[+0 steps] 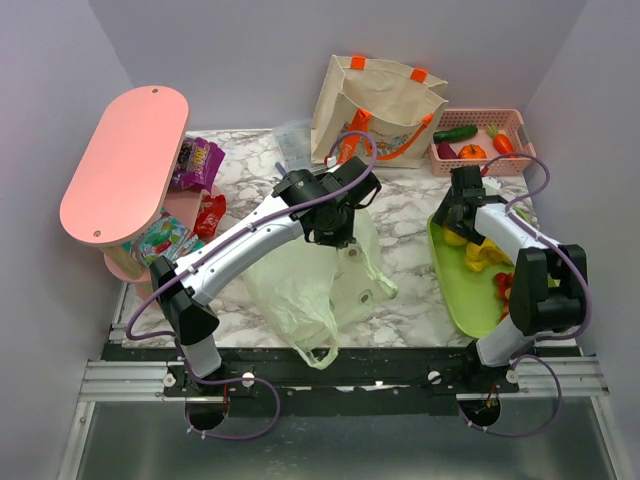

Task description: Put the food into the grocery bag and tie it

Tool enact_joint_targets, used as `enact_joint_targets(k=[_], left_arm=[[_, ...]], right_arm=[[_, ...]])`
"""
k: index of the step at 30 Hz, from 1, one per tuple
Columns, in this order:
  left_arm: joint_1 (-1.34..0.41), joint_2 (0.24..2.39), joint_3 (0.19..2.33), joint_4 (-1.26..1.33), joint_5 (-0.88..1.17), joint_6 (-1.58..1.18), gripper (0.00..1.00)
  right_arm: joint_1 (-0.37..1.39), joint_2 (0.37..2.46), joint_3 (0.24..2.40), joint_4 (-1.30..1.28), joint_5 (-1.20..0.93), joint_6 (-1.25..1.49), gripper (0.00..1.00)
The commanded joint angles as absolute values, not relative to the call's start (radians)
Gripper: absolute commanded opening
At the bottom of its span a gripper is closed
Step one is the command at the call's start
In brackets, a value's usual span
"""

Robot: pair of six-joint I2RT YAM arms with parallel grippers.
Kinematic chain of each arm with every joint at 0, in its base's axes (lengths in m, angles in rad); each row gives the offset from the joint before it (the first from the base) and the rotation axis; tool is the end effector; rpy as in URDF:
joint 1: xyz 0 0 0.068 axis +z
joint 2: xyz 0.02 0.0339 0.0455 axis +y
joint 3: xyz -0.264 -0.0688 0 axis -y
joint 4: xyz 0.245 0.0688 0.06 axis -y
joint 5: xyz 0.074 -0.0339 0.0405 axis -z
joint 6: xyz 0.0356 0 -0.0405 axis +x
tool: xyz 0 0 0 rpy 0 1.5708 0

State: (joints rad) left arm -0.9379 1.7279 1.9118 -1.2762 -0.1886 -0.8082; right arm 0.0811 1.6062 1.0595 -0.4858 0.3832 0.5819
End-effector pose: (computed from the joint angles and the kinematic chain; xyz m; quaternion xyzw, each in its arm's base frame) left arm 0.2073 -0.2713 0.3813 0.0404 0.9666 -0.1220 0.2217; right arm 0.3247 0.0130 0.2093 0.2836 0.9043 -0.0886 0.3066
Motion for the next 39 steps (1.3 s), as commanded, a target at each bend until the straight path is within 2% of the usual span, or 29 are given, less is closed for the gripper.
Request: enact_joint_targets(k=[1,7,9,15,20,24,31,39], left_arm=[[-0.935,1.699,1.899,-1.273,-0.168,-0.807,0.00],[-0.933,1.699,1.890,-1.270,-0.166,-0.814,0.00],[-0.934,1.699,1.888,-1.271,-0.166,-0.813,0.00],[-0.931,1.698,1.890,-1.275,-0.171,-0.824,0.00],[-0.924,1.702,1.899,-1.275,-0.160,-0.825,0.00],[-0.920,1.704,1.907,-1.274,-0.155,-0.828,0.00],[-0.897,1.699,1.879,-1.260,-0.135,-0.851,0.00],[-0.861,1.702,1.888,-1.228,-0.085,-0.836,0.00]], right_arm=[[0.072,1.636,1.039,-0.461,0.368,0.577,0.87],[0.071,1.642,1.031,-0.458,0.362,0.576,0.73],[0.071,1.634,1.030,-0.461,0.361,0.573,0.65],[0.071,1.578,1.044,-0.508,0.331,0.569,0.31],[0.071,1.498,1.070,-0.572,0.258,0.579,0.12],[0.072,1.433,1.092,-0.613,0.221,0.567,0.01],[0.072,1.313,1.109,-0.637,0.125,0.559,0.01],[0.072,1.148,1.144,-0.554,-0.155,0.528,0.01]])
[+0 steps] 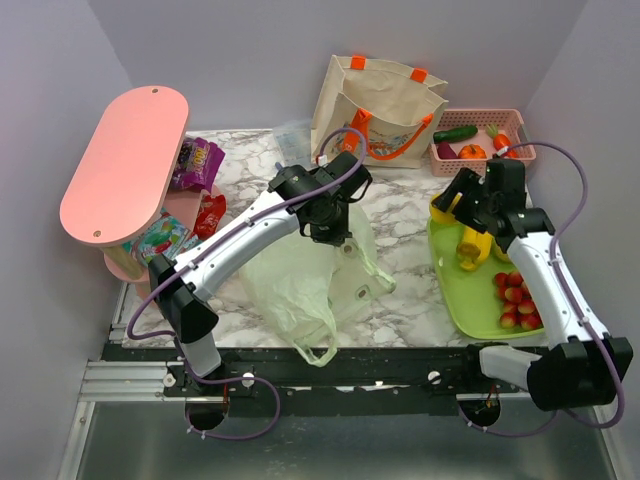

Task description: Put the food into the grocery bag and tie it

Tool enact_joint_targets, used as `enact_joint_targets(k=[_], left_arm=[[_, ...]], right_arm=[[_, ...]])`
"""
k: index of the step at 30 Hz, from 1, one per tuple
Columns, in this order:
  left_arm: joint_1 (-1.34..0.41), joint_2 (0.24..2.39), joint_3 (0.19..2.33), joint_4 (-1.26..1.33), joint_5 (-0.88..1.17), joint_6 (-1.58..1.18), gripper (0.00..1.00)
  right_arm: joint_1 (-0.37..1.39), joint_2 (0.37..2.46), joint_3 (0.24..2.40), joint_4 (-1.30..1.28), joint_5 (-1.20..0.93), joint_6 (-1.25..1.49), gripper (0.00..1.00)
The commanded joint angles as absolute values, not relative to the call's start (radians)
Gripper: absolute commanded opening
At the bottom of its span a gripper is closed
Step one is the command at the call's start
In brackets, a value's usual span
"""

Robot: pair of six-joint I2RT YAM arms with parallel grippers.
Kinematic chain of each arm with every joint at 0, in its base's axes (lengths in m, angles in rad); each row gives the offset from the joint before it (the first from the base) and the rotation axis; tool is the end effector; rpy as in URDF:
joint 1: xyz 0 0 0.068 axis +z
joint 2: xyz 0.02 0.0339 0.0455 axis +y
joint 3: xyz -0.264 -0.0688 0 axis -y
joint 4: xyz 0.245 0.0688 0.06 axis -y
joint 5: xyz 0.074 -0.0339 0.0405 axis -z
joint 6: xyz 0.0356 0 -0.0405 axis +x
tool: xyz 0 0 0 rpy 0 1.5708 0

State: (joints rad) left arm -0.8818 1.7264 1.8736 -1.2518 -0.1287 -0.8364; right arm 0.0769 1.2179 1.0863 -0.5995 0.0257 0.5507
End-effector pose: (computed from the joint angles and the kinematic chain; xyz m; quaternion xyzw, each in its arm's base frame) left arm 0.2220 -0.2623 0.3720 0.0072 0.9710 -0.1337 0.1979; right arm 0.2604 0.0191 0.3154 0.2194 0.8863 0.1147 0.3913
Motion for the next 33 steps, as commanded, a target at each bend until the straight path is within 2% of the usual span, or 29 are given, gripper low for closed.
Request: enact_joint_targets(k=[1,9,23,28,33], left_arm=[[-0.853,1.703,1.894,-1.227,-0.078,-0.833,0.00],[-0.802,1.719,1.929,-1.197,-0.013,-0.816,0.00],[-0.737,1.765,2.022,-1.211,0.088,-0.774,0.00],[-0.729,1.768,2.032,-1.221,0.110,-0.746,0.00],[-0.726,1.775,2.028,-1.223,0.137,-0.720,0.00]], right_arm=[[0.072,1.134,1.152,-0.549,-0.184,0.532,0.01],[0.072,1.029,1.234,-0.502,-0.380,0.524,0.01],[0.114,0.970,1.244,-0.322,-0.870,0.615,0.01],[0.186,0.986,1.247,-0.368,-0.910,0.588,0.01],[0.288,0.996,1.246,-0.450,-0.863,0.557,0.01]])
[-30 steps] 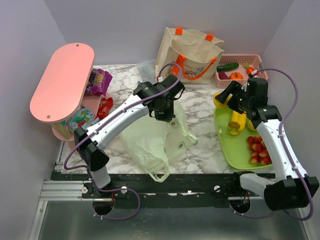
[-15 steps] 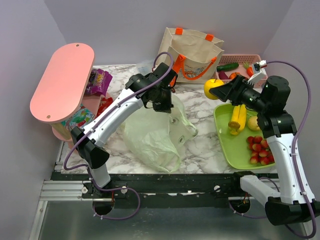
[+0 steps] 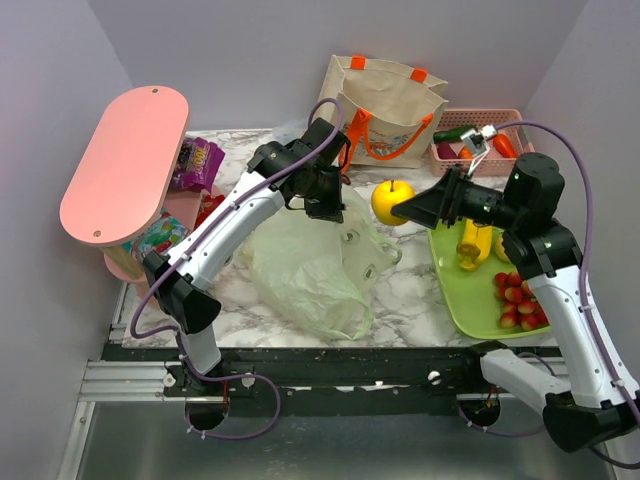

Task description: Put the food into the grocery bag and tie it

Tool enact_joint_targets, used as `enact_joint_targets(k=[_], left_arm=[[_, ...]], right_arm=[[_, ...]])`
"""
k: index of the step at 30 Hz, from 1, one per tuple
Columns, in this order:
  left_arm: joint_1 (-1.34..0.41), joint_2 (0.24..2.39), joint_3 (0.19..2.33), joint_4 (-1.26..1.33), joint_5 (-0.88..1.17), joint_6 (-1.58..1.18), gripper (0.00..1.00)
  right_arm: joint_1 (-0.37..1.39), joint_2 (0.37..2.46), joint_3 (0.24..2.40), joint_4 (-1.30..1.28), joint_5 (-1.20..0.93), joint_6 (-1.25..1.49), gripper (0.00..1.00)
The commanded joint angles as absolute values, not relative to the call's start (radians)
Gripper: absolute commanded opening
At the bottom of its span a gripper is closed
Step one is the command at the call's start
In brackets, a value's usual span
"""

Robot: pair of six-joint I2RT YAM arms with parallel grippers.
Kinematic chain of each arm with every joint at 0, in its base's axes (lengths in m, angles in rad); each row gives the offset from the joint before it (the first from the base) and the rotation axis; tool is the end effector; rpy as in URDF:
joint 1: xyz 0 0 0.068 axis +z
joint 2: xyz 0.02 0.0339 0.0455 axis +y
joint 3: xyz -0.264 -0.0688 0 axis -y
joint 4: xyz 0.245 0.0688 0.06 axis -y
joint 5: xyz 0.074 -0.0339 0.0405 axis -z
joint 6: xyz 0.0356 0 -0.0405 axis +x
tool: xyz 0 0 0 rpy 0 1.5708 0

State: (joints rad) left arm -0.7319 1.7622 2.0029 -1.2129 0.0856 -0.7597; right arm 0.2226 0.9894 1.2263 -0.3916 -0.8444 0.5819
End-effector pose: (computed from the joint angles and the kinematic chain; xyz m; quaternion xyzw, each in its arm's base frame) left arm 0.2625 -0.2399 0.3989 -0.0007 0.9548 -0.2299 0.1886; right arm 0.1849 0.0691 0.4349 -0.1384 0.7294 0.5187 0.4240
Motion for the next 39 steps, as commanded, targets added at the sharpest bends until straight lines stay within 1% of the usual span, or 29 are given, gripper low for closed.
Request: enact_joint_targets(k=[1,5,12,17,20,24,33,39], left_arm=[[-0.727,1.778,2.026,-1.224,0.139,-0.717,0.00],[-0.726,1.787,2.023,-1.223,0.160,-0.710,0.00],[-0.727,1.795,2.023,-1.221,0.165,-0.713,0.00],[-0.726,1.798,2.028,-1.211,0.194,-0.714,0.00],[-0.726,1.796,2.031,-1.212,0.209,-0.710,0.00],[-0.726,1.788,2.028,-1.230,0.215,-0.692,0.00],[-0.726,1.755,2.023,-1.251,0.243,-0.652,0.00],[-0.726,1.744,2.026,-1.266,0.278,-0.638,0.00]], right_arm=[[0.323,0.996,1.242,-0.461,-0.841,0.556,0.01],[0.429,0.986,1.225,-0.505,-0.748,0.540,0.01],[0.522,0.983,1.183,-0.493,-0.747,0.597,0.01],[0.619,0.969,1.094,-0.449,-0.631,0.653,0.01],[0.629,0.974,1.053,-0.474,-0.523,0.675,0.01],[0.629,0.987,1.052,-0.532,-0.391,0.640,0.01],[0.629,1.034,0.995,-0.505,-0.357,0.628,0.01],[0.629,1.041,0.992,-0.515,-0.269,0.627,0.01]])
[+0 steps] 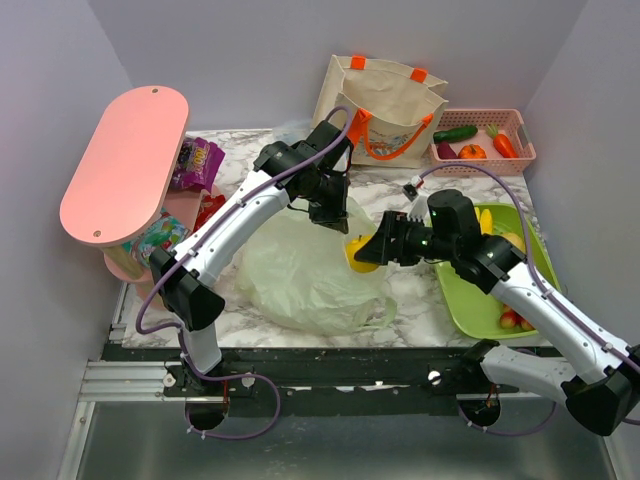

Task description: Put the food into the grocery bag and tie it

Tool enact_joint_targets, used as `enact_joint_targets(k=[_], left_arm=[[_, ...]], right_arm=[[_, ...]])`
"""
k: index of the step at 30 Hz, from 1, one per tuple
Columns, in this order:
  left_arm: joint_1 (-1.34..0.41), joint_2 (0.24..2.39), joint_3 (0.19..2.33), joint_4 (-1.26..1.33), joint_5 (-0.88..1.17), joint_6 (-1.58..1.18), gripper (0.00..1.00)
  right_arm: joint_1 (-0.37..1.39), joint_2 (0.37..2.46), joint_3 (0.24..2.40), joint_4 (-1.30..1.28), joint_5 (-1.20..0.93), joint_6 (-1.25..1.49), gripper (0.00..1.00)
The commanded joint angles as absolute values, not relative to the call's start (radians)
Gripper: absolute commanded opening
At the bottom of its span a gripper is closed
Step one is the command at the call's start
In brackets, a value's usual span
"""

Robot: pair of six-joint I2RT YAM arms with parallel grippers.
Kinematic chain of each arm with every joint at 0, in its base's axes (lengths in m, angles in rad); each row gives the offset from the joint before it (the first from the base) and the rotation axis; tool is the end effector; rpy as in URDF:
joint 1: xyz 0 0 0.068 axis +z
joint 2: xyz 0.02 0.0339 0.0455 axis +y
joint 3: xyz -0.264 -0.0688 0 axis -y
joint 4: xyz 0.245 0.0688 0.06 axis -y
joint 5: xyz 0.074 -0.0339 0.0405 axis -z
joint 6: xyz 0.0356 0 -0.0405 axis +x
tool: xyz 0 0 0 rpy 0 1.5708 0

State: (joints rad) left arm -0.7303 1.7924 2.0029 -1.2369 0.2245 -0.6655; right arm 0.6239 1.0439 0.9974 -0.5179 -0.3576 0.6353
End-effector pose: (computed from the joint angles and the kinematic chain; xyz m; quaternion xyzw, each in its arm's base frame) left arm 0.2639 -0.2470 0.3879 0.0611 0.9556 -0.2543 0.1354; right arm 0.1757 0.1418 0.3328 -0.0808 0.8626 0.4054 0.2918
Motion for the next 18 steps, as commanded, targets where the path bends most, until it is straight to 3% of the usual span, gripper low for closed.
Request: enact_joint_targets(k=[1,8,18], left_arm=[[-0.726,1.742,2.026,-1.269,0.280,-0.637,0.00],[-0.727,1.710,1.993,-1.267,0.288,-0.621,0.00],[-0.718,1.695,1.959,-1.212,0.334,-0.621,0.00]], right_arm=[[0.629,1.044,0.991,-0.514,-0.256,0.632,0.00],[0.629,1.061,0.997,-0.506,-0.175,0.675,0.01],[0.692,1.115,0.927,-0.398,-0.252,0.757,0.01]])
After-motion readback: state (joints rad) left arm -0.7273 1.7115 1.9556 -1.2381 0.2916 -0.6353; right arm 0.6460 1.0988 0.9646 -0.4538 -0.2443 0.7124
